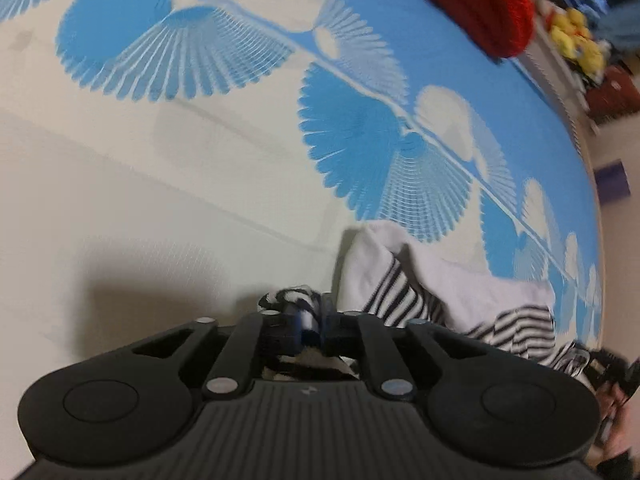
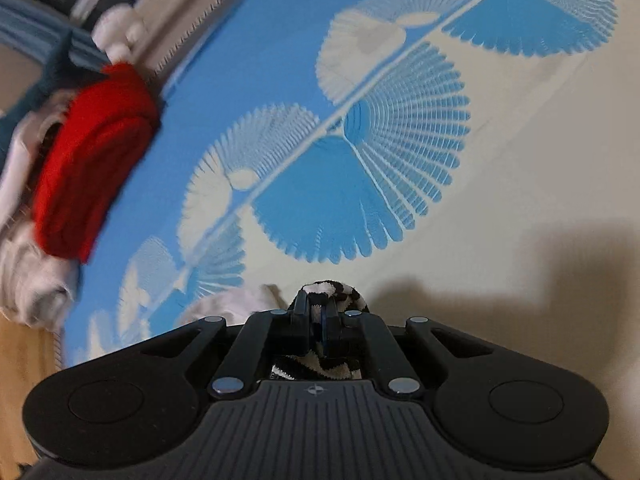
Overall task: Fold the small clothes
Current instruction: 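Open both grippers and release the folded hoodie onto the bed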
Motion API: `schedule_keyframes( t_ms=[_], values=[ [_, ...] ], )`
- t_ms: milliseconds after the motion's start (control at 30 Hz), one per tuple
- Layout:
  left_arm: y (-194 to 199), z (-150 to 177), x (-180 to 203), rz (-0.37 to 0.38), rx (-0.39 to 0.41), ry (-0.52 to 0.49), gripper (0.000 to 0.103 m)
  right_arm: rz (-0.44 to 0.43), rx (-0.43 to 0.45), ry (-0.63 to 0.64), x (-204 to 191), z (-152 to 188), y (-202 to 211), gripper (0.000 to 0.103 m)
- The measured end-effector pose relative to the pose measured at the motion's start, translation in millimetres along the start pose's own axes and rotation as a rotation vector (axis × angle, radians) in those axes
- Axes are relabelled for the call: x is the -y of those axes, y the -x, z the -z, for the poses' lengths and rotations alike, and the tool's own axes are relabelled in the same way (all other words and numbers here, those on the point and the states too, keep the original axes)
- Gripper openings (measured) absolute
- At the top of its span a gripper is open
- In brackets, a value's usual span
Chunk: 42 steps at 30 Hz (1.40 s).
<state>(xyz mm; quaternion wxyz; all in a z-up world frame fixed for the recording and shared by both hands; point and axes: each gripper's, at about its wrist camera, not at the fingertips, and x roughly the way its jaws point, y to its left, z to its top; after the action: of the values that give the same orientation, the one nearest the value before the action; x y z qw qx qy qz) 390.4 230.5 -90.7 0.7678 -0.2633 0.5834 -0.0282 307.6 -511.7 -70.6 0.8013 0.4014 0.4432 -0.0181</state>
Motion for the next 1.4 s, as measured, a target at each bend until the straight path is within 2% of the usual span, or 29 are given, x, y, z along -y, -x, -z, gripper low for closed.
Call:
schedule_keyframes(
  t_ms=[33, 100, 133, 200, 233, 267, 367, 433, 600, 700, 733, 833, 933, 1000, 1033, 1067, 1100, 1133, 1200, 1300, 1400],
  values=[
    [1.6, -3.4, -4.2, 0.011, 0.007, 0.032, 0.037, 0.013, -0.006, -0.009, 0.8, -2.2, -4.7, 0.009],
    [11.7, -10.5, -13.0, 0.048, 0.048, 0.085, 0.048, 0.002, 0.003, -0.056, 5.9, -7.6, -6.3, 0.009],
    [18.6, -13.1, -17.4, 0.069, 0.070, 0.107, 0.050, -0.009, 0.011, -0.085, 8.6, -9.1, -4.1, 0.011],
    [28.6, -13.8, -20.3, 0.073, 0.102, 0.106, 0.050, -0.020, 0.041, -0.121, 12.1, -10.7, 2.5, 0.024],
    [31.5, -12.1, -18.9, 0.054, 0.110, 0.074, 0.050, -0.007, 0.076, -0.112, 11.7, -11.0, 8.2, 0.034],
    [32.6, -9.8, -15.8, 0.034, 0.105, 0.031, 0.050, 0.016, 0.114, -0.096, 11.9, -11.5, 15.5, 0.039],
    [32.9, 2.5, -5.4, 0.004, 0.071, -0.115, 0.050, -0.001, 0.160, -0.095, 20.8, -12.1, 32.2, 0.039],
    [33.1, 11.8, -0.4, -0.020, 0.053, -0.202, 0.053, -0.029, 0.160, -0.044, 23.3, -7.6, 40.0, 0.039],
    [32.6, 33.1, 0.5, -0.055, 0.033, -0.351, 0.056, -0.036, 0.046, 0.232, 8.3, 15.8, 37.6, 0.042],
    [21.7, 39.2, -0.7, -0.116, 0.000, -0.379, 0.056, 0.008, 0.001, 0.361, -2.1, 31.5, 30.2, 0.046],
    [16.7, 41.2, 0.9, -0.134, -0.013, -0.398, 0.056, 0.010, -0.007, 0.364, -2.1, 33.5, 27.8, 0.049],
    [4.2, 43.4, 6.3, -0.166, -0.039, -0.431, 0.056, 0.023, -0.012, 0.339, -2.9, 33.2, 17.0, 0.049],
    [-3.6, 40.4, 12.4, -0.191, -0.026, -0.435, 0.055, 0.061, -0.011, 0.327, -5.4, 31.0, 3.6, 0.049],
    [-9.1, 37.7, 18.4, -0.202, -0.023, -0.437, 0.052, 0.087, -0.020, 0.313, -6.5, 29.7, -8.3, 0.049],
    [-10.8, 36.4, 21.7, -0.202, -0.014, -0.442, 0.037, 0.094, -0.025, 0.309, -7.9, 30.3, -12.2, 0.047],
    [-11.9, 34.4, 25.4, -0.198, -0.007, -0.444, 0.024, 0.094, -0.028, 0.309, -10.2, 29.9, -16.4, 0.036],
    [-10.7, 31.7, 28.3, -0.185, 0.003, -0.443, 0.005, 0.086, -0.033, 0.315, -13.8, 29.6, -19.2, 0.026],
    [-7.7, 28.9, 30.9, -0.172, 0.020, -0.441, 0.005, 0.084, -0.038, 0.327, -17.6, 29.2, -21.5, 0.003],
    [2.1, 21.8, 34.8, -0.143, 0.062, -0.419, 0.005, 0.092, -0.002, 0.344, -24.8, 24.3, -17.5, 0.003],
    [17.5, 8.1, 34.0, -0.101, 0.118, -0.350, 0.005, 0.001, 0.089, 0.224, -23.2, 2.4, 5.3, 0.003],
    [28.8, -9.2, 24.8, -0.038, 0.174, -0.233, 0.005, -0.070, 0.184, 0.130, -21.4, -16.0, 24.8, 0.003]
  ],
)
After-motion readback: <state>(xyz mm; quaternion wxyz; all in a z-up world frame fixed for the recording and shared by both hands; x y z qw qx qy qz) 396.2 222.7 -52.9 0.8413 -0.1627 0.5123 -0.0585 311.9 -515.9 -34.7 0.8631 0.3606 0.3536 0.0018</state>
